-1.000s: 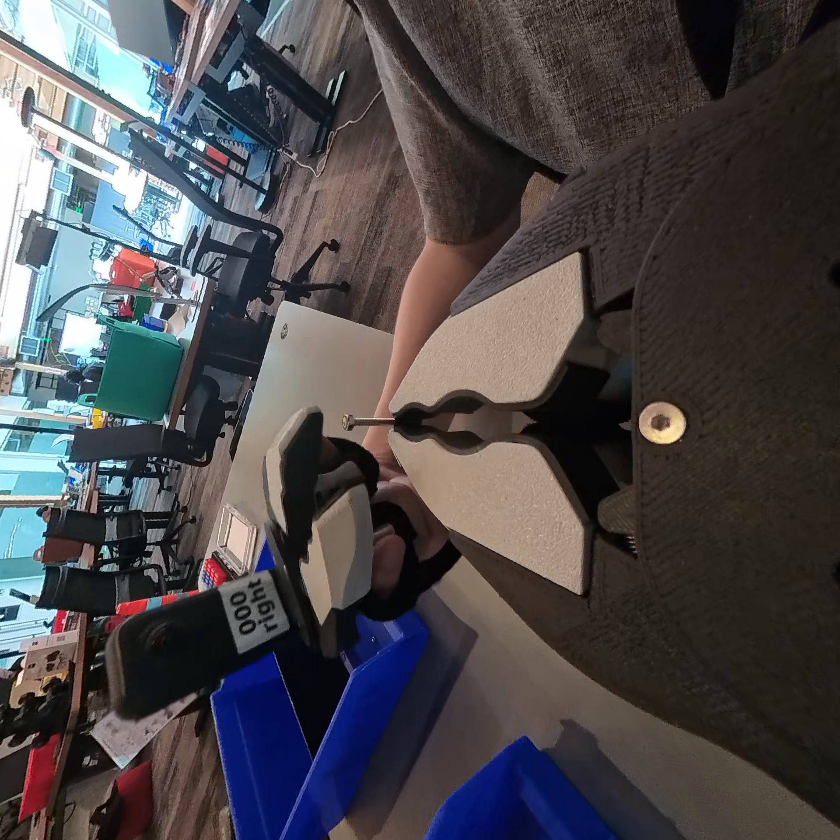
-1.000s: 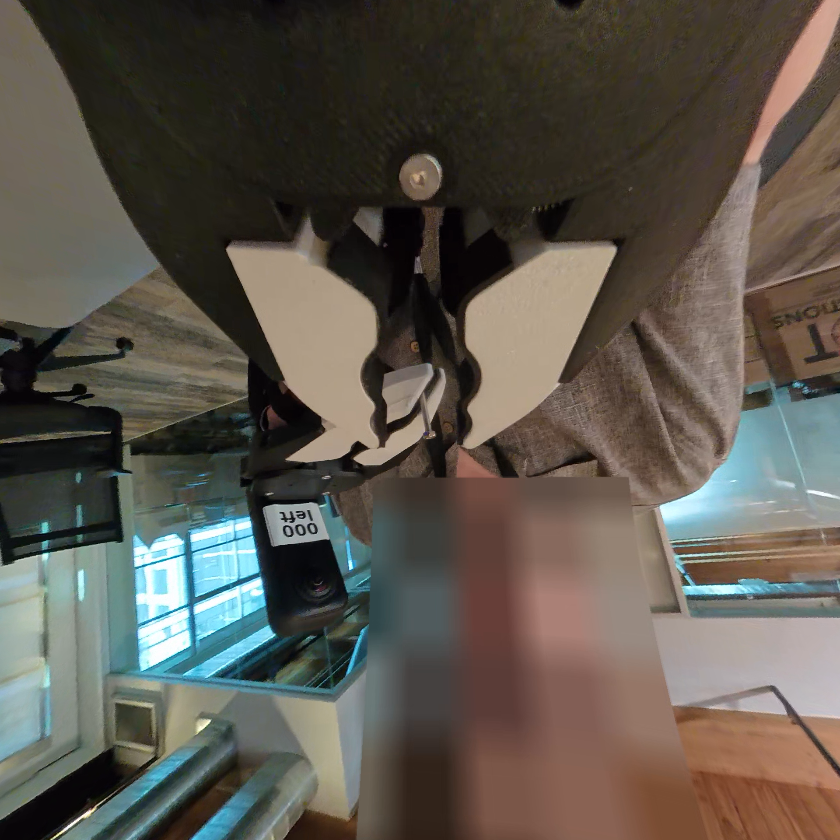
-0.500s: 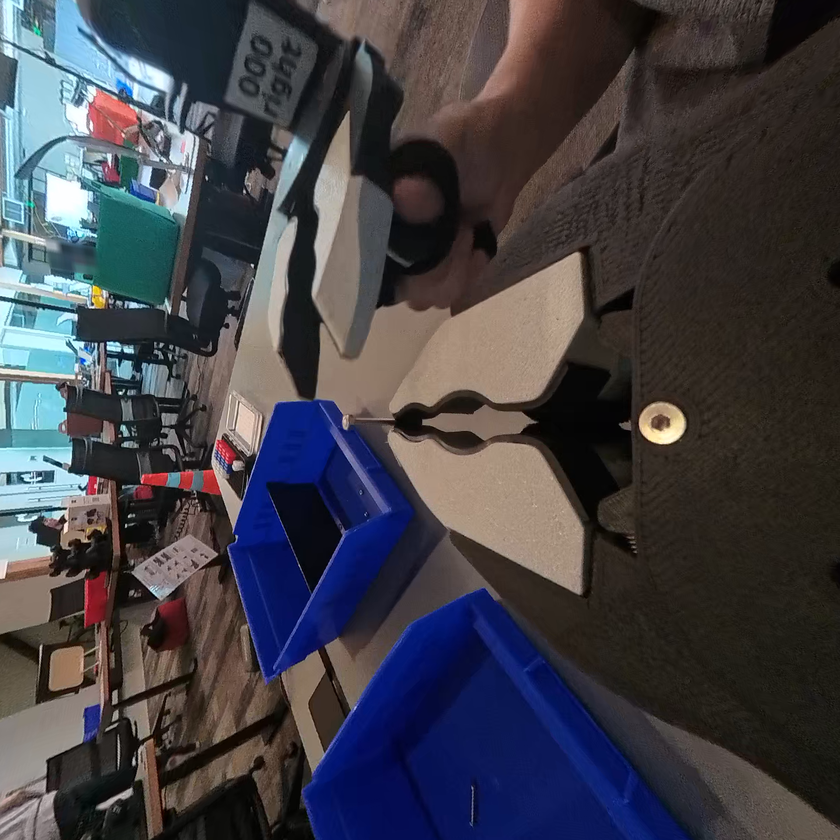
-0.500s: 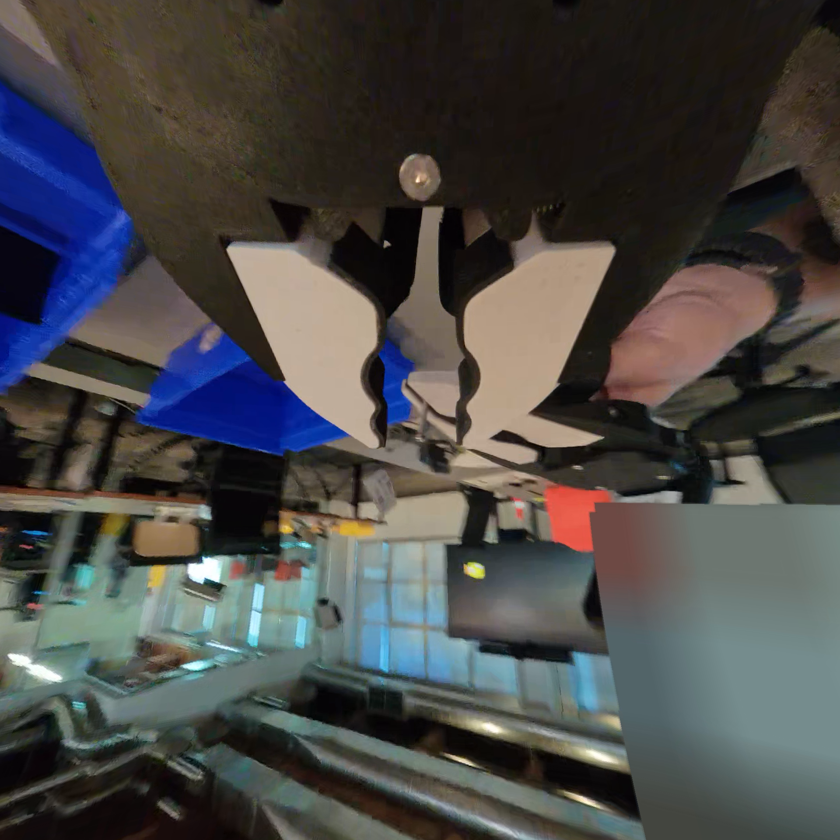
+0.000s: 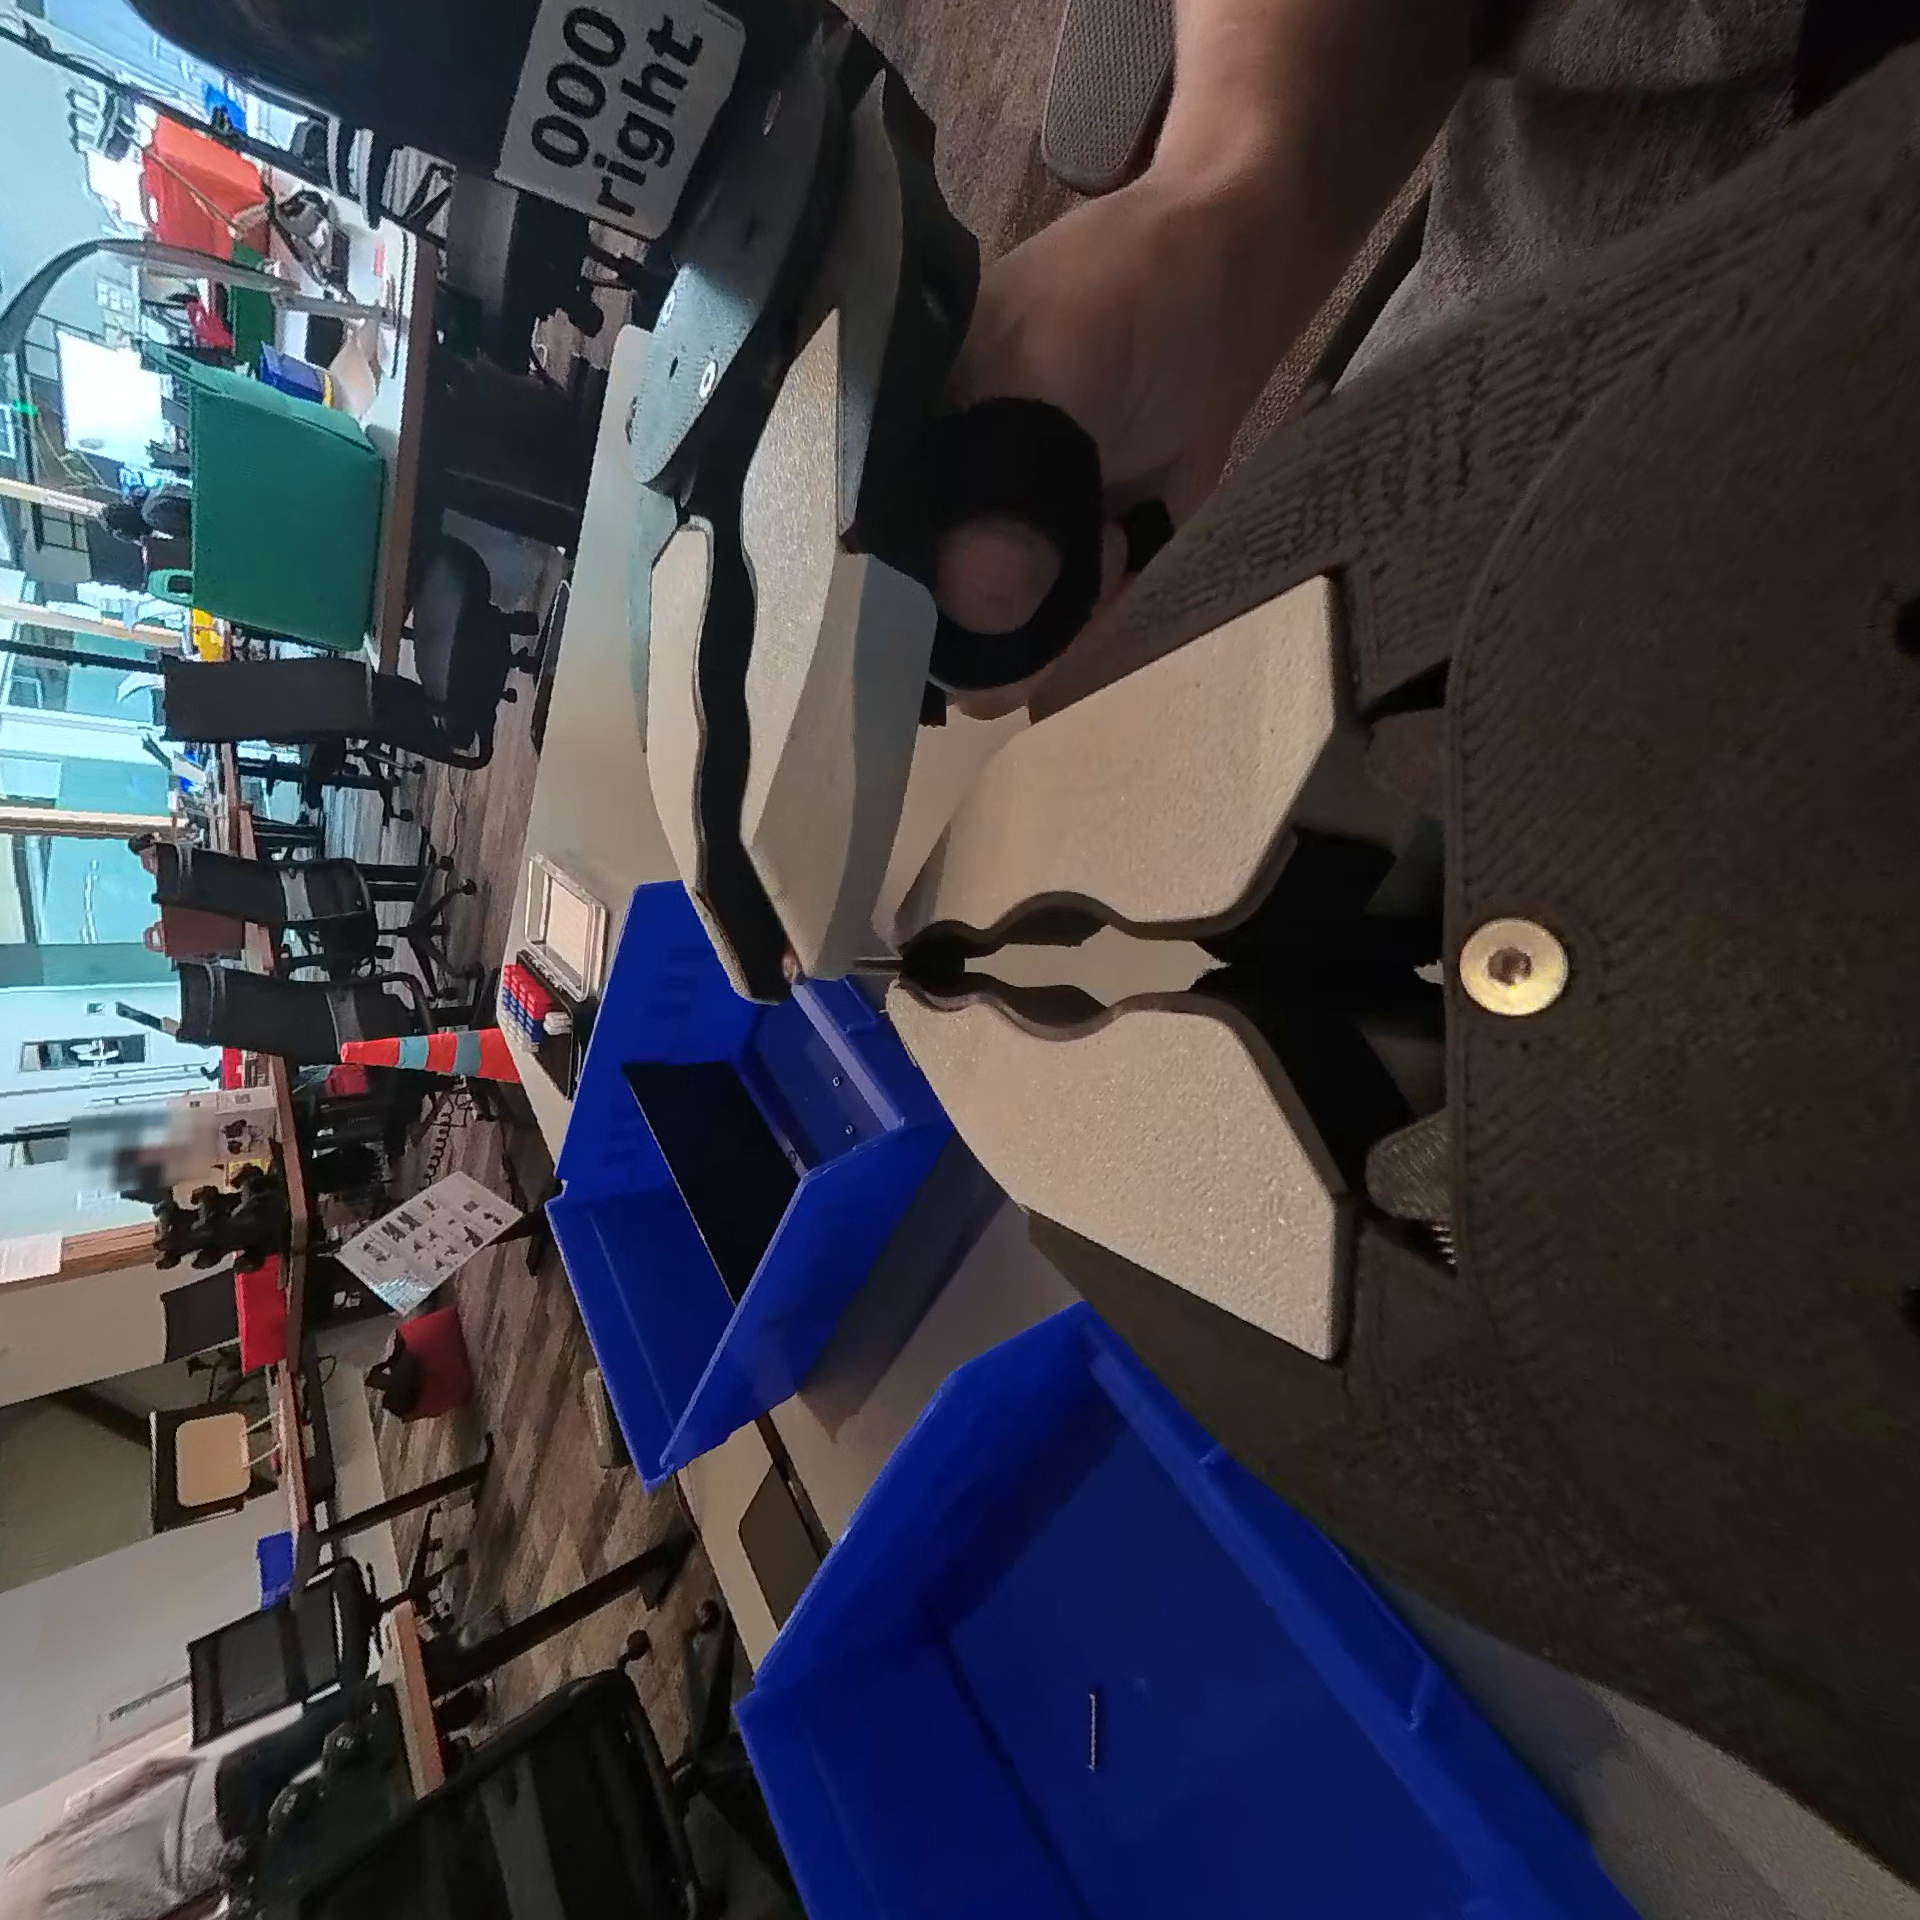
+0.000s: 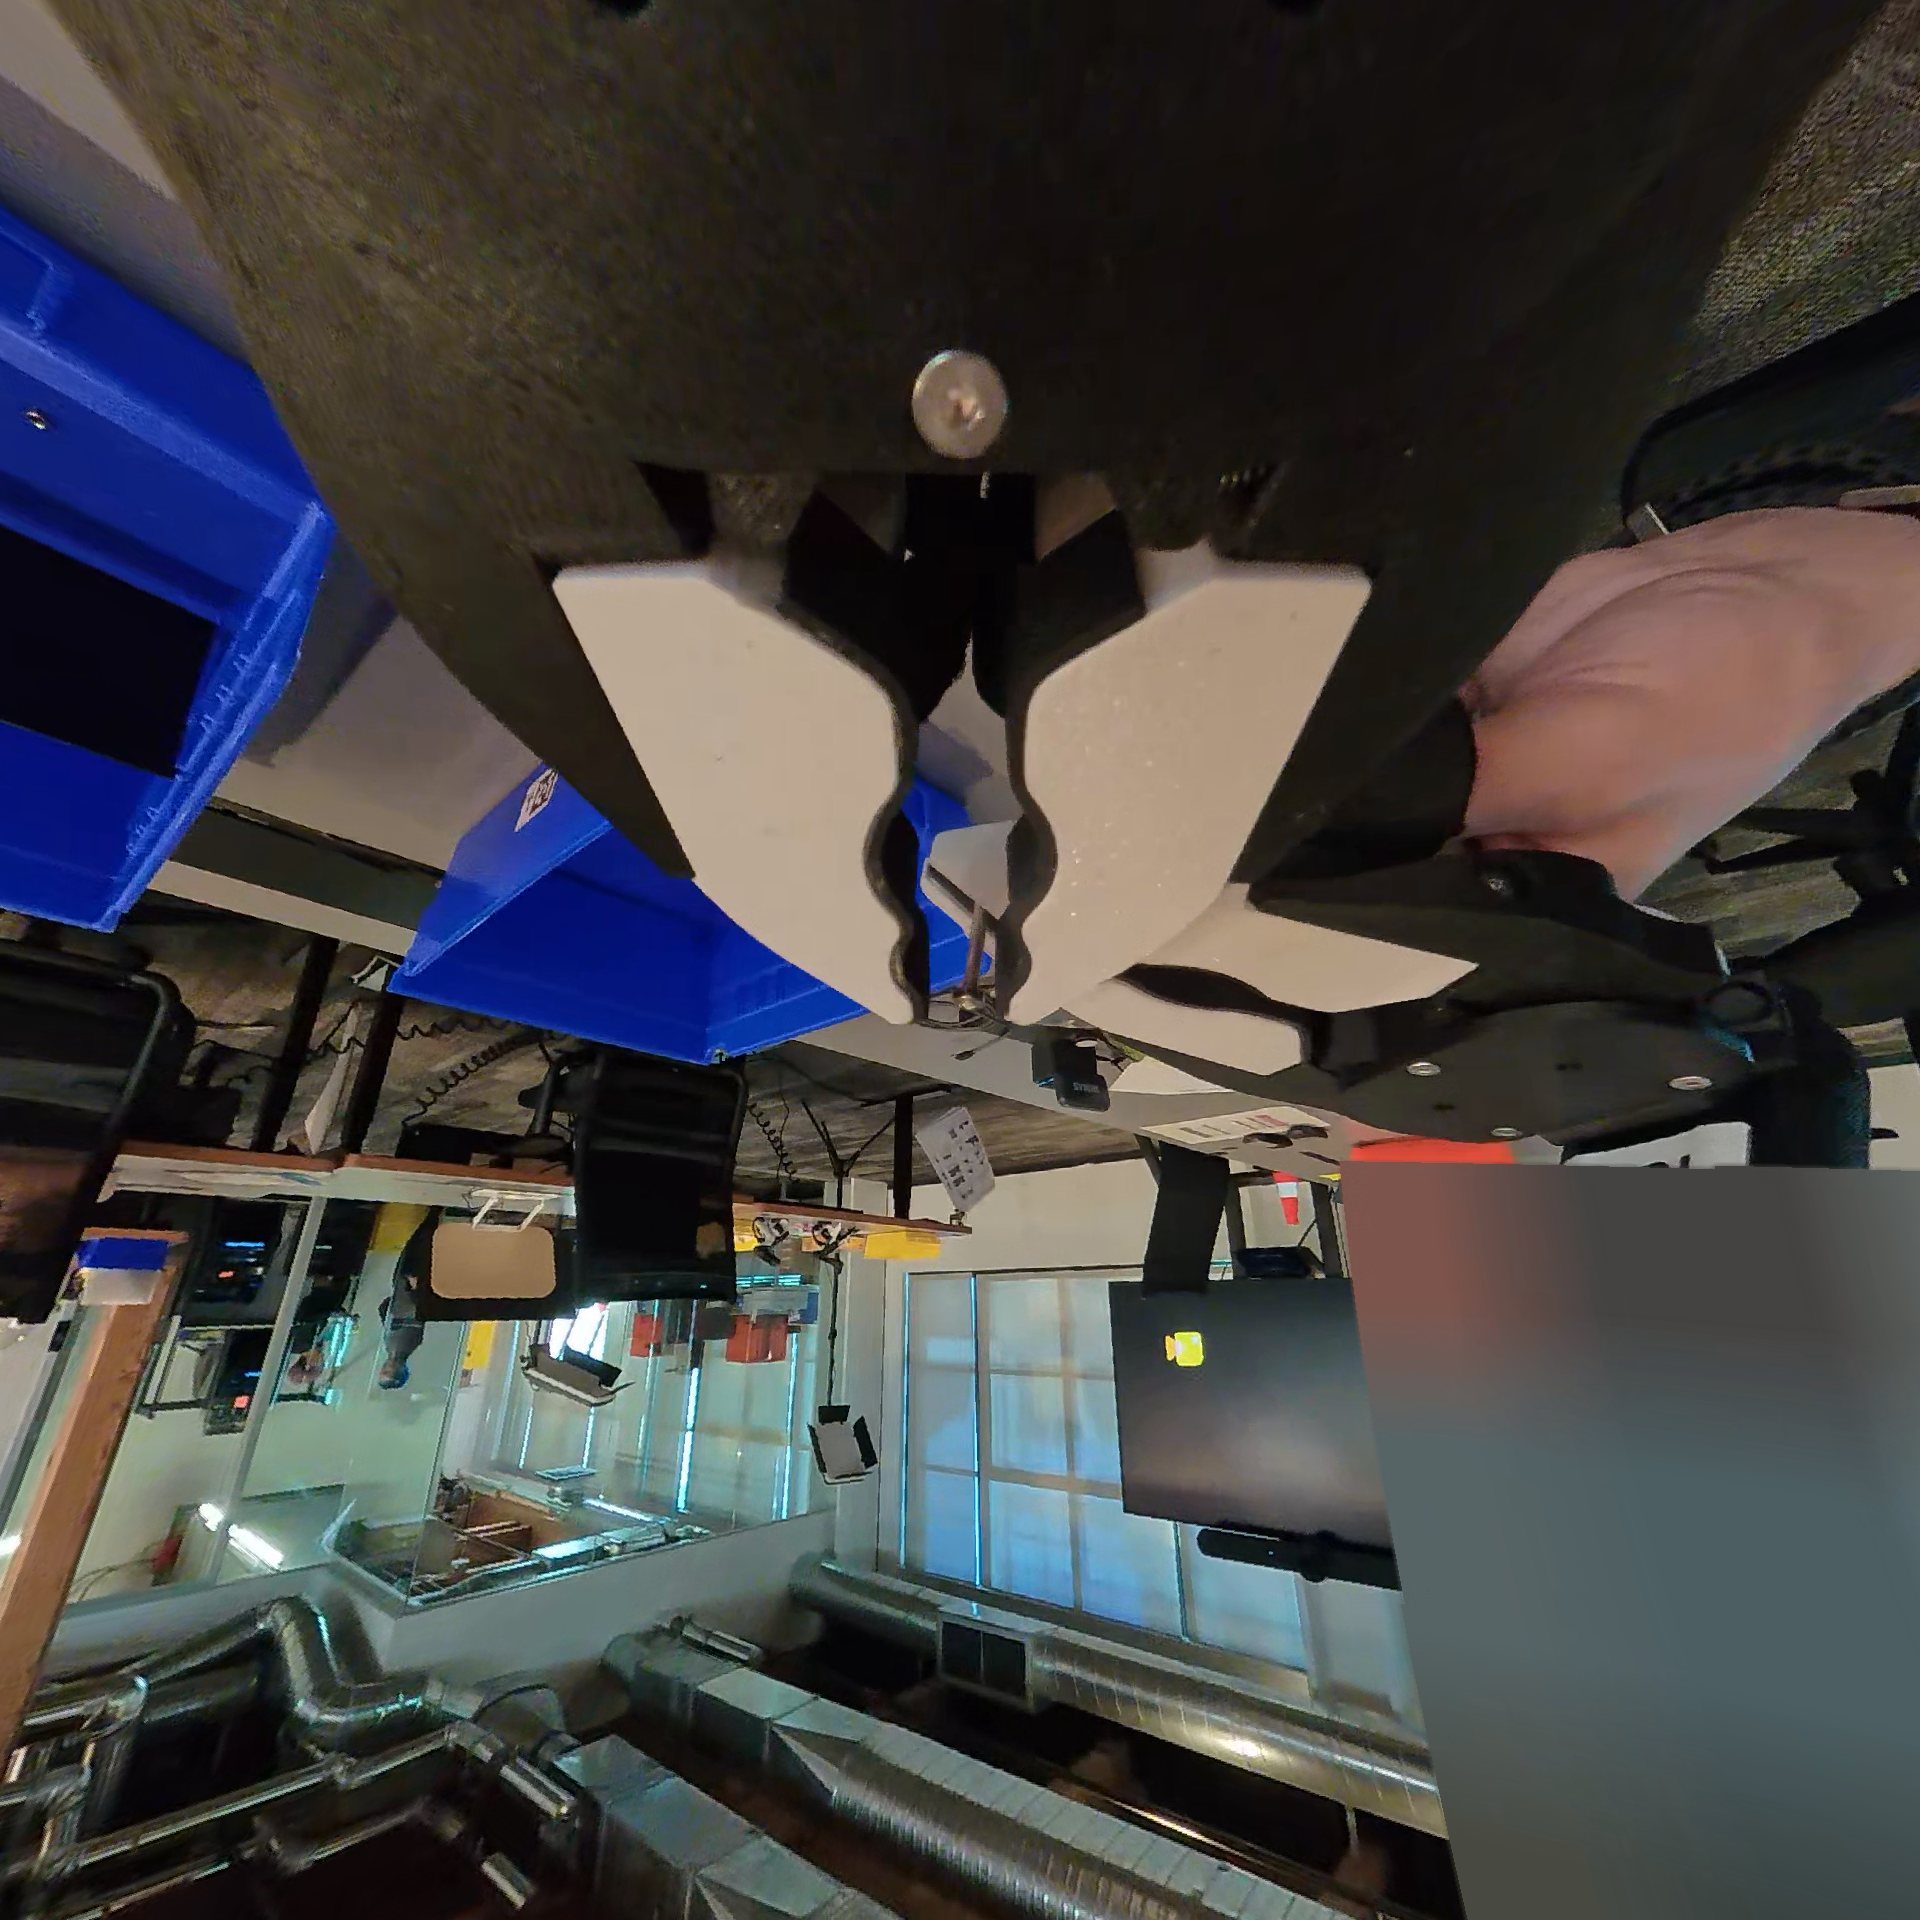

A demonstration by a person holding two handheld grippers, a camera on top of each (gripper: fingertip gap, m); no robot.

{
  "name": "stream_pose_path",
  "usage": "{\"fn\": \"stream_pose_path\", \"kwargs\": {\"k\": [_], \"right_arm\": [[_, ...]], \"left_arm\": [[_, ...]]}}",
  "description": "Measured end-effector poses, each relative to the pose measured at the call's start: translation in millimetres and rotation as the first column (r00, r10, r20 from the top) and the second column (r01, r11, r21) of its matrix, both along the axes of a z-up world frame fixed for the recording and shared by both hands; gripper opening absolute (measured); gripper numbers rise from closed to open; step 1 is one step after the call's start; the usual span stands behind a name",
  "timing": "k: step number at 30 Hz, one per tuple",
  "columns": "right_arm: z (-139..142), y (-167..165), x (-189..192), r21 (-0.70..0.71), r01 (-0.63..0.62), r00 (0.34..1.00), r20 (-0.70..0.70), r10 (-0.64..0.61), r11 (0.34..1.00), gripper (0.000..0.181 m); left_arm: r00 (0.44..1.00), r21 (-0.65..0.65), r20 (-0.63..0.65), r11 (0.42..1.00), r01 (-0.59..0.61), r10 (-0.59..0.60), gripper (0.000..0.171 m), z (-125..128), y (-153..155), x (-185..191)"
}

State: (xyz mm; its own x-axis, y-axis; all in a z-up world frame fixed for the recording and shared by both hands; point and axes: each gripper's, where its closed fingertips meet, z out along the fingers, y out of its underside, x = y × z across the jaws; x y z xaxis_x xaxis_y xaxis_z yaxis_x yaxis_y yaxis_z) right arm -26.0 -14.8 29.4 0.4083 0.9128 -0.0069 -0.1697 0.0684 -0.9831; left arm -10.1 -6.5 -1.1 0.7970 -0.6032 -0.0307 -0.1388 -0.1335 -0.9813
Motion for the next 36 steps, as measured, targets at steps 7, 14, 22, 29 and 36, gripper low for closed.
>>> {"fn": "stream_pose_path", "kwargs": {"k": [7, 14, 22, 29, 36], "right_arm": [[0.3, -1.4, 0.0, 0.008, -0.011, 1.0, 0.007, 0.011, 1.0, 0.005], [6.6, -10.2, 2.6, 0.017, -0.344, 0.939, -0.006, 0.344, 0.939, 0.004], [15.1, -35.3, 32.3, -0.021, -0.996, 0.09, -0.167, 0.982, 0.088, 0.005], [18.6, -51.0, 52.9, 0.011, -0.867, -0.493, -0.178, 0.852, -0.499, 0.005], [21.6, -50.3, 49.4, 0.076, -0.83, -0.554, -0.216, 0.804, -0.552, 0.005]], "left_arm": [[1.0, 0.001, -0.002, 1.0, 0.006, -0.006, 0.003, 0.2, -0.9, 1.7], [0.997, 0.002, 0.032, 0.997, 0.074, -0.074, 0.002, 6.9, -7.7, 7.8], [0.948, -0.059, 0.161, 0.956, 0.287, -0.275, 0.002, 14.0, -30.6, 34.9], [0.885, -0.079, 0.265, 0.906, 0.415, -0.383, 0.002, 17.7, -46.6, 53.6], [0.871, -0.081, 0.297, 0.898, 0.433, -0.393, 0.002, 19.8, -47.1, 50.1]]}}
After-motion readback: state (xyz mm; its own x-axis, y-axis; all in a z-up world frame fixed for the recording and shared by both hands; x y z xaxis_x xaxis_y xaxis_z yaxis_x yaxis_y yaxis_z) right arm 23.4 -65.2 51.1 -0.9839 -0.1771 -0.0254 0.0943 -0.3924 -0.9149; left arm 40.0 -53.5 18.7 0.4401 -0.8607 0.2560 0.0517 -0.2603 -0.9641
